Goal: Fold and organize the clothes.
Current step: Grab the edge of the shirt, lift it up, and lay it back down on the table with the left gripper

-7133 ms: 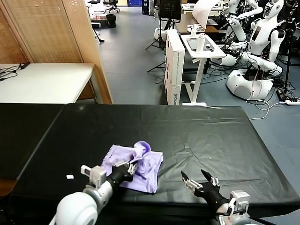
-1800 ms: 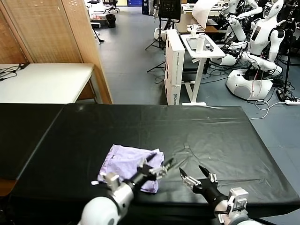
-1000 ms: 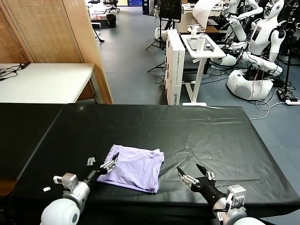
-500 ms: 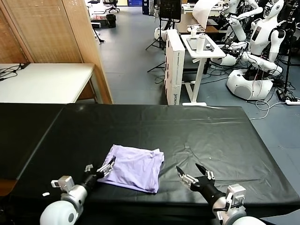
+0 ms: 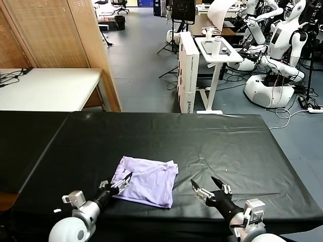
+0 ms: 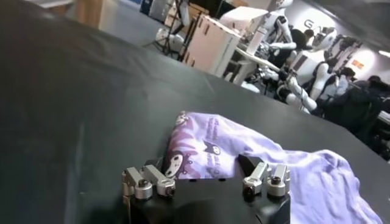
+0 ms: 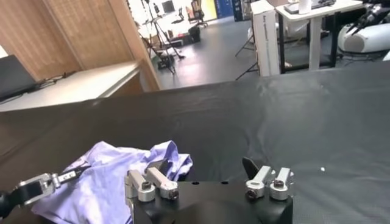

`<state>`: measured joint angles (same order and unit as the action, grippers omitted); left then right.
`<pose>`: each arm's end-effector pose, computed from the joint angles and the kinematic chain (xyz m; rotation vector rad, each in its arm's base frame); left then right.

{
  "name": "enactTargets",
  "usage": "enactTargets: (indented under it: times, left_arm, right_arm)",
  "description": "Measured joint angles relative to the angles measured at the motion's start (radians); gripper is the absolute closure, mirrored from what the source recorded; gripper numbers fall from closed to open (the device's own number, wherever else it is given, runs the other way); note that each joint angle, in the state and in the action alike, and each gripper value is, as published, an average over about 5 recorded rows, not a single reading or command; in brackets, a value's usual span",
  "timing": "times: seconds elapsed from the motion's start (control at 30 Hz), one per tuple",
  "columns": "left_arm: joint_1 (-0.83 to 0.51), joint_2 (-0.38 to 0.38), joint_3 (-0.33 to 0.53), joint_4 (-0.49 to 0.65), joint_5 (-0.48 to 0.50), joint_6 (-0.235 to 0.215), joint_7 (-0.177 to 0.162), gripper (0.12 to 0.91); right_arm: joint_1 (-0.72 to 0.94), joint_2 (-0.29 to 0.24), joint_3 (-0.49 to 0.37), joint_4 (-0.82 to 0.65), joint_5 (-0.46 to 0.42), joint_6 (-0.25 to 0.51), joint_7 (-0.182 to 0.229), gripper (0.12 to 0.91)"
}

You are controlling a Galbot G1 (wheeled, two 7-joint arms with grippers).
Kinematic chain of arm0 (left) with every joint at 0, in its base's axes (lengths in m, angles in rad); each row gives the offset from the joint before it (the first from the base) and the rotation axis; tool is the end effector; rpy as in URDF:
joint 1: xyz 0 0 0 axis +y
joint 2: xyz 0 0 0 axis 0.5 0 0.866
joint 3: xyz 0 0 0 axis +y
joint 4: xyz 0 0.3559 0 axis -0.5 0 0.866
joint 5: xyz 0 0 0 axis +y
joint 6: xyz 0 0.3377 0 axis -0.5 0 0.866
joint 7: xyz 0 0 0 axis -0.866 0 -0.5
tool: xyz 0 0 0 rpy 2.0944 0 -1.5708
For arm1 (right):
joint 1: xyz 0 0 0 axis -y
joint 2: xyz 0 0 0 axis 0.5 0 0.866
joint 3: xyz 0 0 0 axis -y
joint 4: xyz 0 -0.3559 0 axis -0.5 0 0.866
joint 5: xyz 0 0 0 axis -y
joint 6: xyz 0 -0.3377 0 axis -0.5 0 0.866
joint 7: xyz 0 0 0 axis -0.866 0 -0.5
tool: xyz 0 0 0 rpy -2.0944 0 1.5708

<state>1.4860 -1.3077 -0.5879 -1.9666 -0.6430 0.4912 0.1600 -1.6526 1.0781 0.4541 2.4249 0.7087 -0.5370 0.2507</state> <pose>0.1911 0.0780 -0.3247 -0.3758 -2.5598 0.5389 0.1270 -0.0343 -0.2053 0.3776 -2.6397 -0.2566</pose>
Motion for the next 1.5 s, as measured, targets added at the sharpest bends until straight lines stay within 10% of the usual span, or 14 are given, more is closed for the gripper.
enactTargets:
  times: [0.4, 0.77, 1.1, 1.3, 1.5]
  left_arm:
    - [0.010, -0.033, 0.009, -0.032, -0.056, 0.015, -0.009, 0.150]
    - [0.023, -0.042, 0.010, -0.061, -0.049, 0.002, 0.001, 0.782]
    - [0.018, -0.041, -0.022, -0.108, -0.030, -0.014, -0.032, 0.847]
    - [0.010, 0.004, -0.099, -0.165, 0.160, -0.068, -0.052, 0.847]
    - [0.013, 0.099, -0.221, -0.210, 0.584, -0.179, -0.098, 0.847]
  right_arm:
    - [-0.009, 0.003, 0.002, 0.007, -0.003, 0.001, 0.000, 0.118]
    - [-0.019, 0.005, 0.003, 0.015, -0.005, 0.004, 0.000, 0.118]
    - [-0.015, 0.003, 0.005, 0.014, -0.005, 0.005, 0.001, 0.118]
    - [-0.006, -0.005, 0.007, 0.009, 0.000, 0.006, 0.001, 0.118]
    - [0.008, -0.015, 0.006, -0.001, 0.009, 0.006, 0.002, 0.118]
